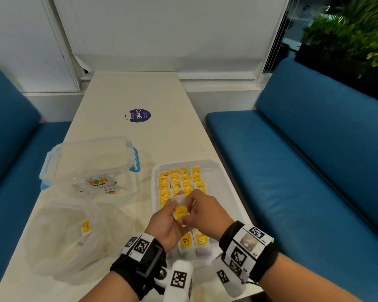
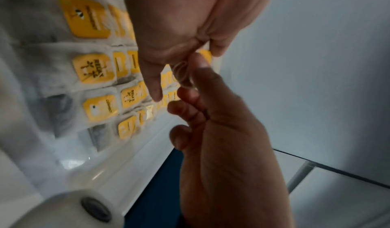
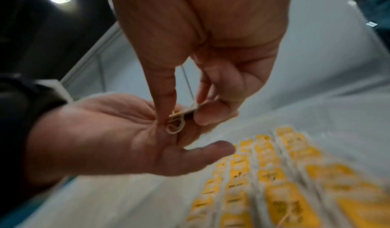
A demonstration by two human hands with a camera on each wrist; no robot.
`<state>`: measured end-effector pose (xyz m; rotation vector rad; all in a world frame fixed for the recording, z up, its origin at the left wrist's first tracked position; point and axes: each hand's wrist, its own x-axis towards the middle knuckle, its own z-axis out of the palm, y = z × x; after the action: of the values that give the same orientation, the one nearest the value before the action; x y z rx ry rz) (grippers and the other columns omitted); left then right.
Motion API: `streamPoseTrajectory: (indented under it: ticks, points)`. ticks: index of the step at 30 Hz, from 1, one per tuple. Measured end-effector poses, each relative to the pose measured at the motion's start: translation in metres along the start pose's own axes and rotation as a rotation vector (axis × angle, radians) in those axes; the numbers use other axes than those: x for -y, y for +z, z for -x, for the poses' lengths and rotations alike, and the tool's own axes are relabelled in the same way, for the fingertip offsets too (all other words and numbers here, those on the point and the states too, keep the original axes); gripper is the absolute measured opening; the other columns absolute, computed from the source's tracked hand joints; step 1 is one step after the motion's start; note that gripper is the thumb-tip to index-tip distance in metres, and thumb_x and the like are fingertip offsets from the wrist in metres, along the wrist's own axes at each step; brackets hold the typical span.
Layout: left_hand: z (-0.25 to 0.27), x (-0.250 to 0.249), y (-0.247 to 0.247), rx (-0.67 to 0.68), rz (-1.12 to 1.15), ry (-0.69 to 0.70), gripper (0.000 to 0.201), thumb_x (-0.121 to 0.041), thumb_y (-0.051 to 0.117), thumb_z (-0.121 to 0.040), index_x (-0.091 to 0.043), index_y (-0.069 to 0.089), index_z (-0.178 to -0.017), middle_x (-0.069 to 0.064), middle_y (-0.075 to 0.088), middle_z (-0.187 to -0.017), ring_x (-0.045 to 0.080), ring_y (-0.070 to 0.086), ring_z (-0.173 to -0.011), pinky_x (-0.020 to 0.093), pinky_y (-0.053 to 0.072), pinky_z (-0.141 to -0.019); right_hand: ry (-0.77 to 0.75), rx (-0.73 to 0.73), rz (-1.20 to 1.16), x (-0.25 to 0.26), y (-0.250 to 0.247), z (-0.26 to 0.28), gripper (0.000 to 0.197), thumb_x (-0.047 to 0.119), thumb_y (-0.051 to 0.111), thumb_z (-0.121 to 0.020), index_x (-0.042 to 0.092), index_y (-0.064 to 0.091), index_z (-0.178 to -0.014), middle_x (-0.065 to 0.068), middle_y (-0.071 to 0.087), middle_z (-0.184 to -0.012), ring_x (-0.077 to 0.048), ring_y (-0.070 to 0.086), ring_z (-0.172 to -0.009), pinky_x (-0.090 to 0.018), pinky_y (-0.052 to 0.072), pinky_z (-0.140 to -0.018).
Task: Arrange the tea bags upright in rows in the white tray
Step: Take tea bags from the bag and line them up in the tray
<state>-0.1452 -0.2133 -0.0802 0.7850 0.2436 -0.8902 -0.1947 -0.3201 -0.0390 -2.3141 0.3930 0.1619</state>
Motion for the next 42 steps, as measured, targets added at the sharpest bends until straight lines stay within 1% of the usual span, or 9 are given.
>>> streamPoseTrajectory:
  ticks: [2, 6, 10, 16, 22, 27, 32, 38, 42]
  points:
    - [-0.002, 0.004, -0.001, 0.023, 0.004, 0.054, 0.030, -0.030, 0.034, -0.099, -0.023, 0.052, -0.121, 0.002, 0.065, -0.115, 0.022, 0.068, -0.087, 0.040, 0.051, -0.071, 0.146, 0.045, -0.245, -0.003, -0.003, -0.003, 0.029, 0.029, 0.076, -0.075, 0.017, 0.050, -0.078, 0.002, 0.056, -0.068, -0.010, 0.053, -0.056, -0.020, 0.041, -0.045]
    - [-0.002, 0.007, 0.004, 0.055, -0.013, 0.130, 0.033, -0.028, 0.027, -0.102, -0.021, 0.058, -0.112, -0.004, 0.074, -0.095, 0.018, 0.063, -0.061, 0.029, 0.048, -0.053, 0.220, 0.160, -0.499, -0.002, -0.009, -0.002, 0.026, 0.016, 0.067, -0.084, 0.014, 0.047, -0.067, -0.002, 0.058, -0.057, -0.011, 0.054, -0.045, -0.020, 0.032, -0.036]
    - [0.002, 0.004, -0.003, 0.059, -0.282, 0.192, 0.019, -0.018, 0.043, -0.097, -0.020, 0.056, -0.110, -0.002, 0.069, -0.098, 0.010, 0.066, -0.080, 0.030, 0.044, -0.078, 0.251, -0.012, -0.599, -0.004, -0.020, -0.005, 0.023, 0.009, 0.066, -0.083, 0.013, 0.049, -0.069, -0.004, 0.056, -0.057, -0.013, 0.054, -0.047, -0.020, 0.032, -0.037]
    - [0.006, 0.001, -0.007, -0.039, -0.599, 0.248, 0.034, 0.000, 0.064, -0.082, -0.020, 0.056, -0.108, -0.006, 0.067, -0.081, 0.013, 0.064, -0.076, 0.029, 0.045, -0.071, 0.061, -0.089, -0.250, -0.003, -0.044, -0.006, 0.015, 0.009, 0.066, -0.085, 0.014, 0.059, -0.073, 0.002, 0.056, -0.057, -0.008, 0.048, -0.045, -0.015, 0.036, -0.042]
    - [0.003, -0.003, -0.013, -0.179, -0.761, 0.339, 0.027, 0.003, 0.064, -0.082, -0.017, 0.055, -0.098, 0.003, 0.061, -0.100, 0.019, 0.058, -0.094, 0.014, 0.045, -0.059, -0.077, -0.073, 0.100, 0.001, -0.060, -0.003, 0.011, 0.014, 0.064, -0.087, 0.007, 0.072, -0.090, 0.003, 0.063, -0.080, -0.003, 0.052, -0.065, -0.011, 0.041, -0.062]
    - [0.014, -0.019, -0.025, -0.377, -1.471, 0.464, 0.041, 0.004, 0.047, -0.087, -0.027, 0.055, -0.113, -0.003, 0.048, -0.136, 0.018, 0.050, -0.120, 0.030, 0.039, -0.094, -0.031, -0.109, 0.167, -0.006, -0.065, -0.003, 0.011, 0.015, 0.059, -0.090, 0.011, 0.069, -0.087, 0.005, 0.062, -0.081, -0.009, 0.053, -0.073, -0.021, 0.042, -0.067]
    - [0.021, -0.022, -0.032, -0.343, -1.987, 0.234, 0.062, -0.005, 0.039, -0.091, -0.030, 0.026, -0.146, -0.011, 0.010, -0.158, 0.011, 0.025, -0.141, 0.038, 0.026, -0.110, 0.047, -0.210, 0.115, -0.021, -0.060, -0.008, 0.024, 0.014, 0.050, -0.094, 0.024, 0.051, -0.073, 0.011, 0.052, -0.071, -0.015, 0.056, -0.071, -0.025, 0.044, -0.063]
    - [0.019, -0.016, -0.040, -0.298, -1.974, 0.196, 0.062, -0.007, 0.042, -0.094, -0.030, 0.021, -0.148, -0.011, 0.001, -0.159, 0.013, 0.034, -0.138, 0.036, 0.032, -0.108, 0.073, 0.145, 0.336, -0.035, -0.050, -0.004, 0.013, 0.009, 0.049, -0.092, 0.016, 0.056, -0.085, 0.001, 0.059, -0.088, -0.014, 0.054, -0.079, -0.021, 0.042, -0.066]
    - [0.016, -0.016, -0.044, -0.249, -1.849, 0.229, 0.062, 0.000, 0.042, -0.093, -0.026, 0.027, -0.147, -0.010, 0.002, -0.159, 0.013, 0.039, -0.134, 0.025, 0.040, -0.097, 0.096, 0.433, 0.409, -0.044, -0.037, -0.002, 0.012, 0.010, 0.053, -0.091, 0.017, 0.056, -0.082, -0.001, 0.059, -0.087, -0.006, 0.051, -0.060, -0.018, 0.043, -0.062]
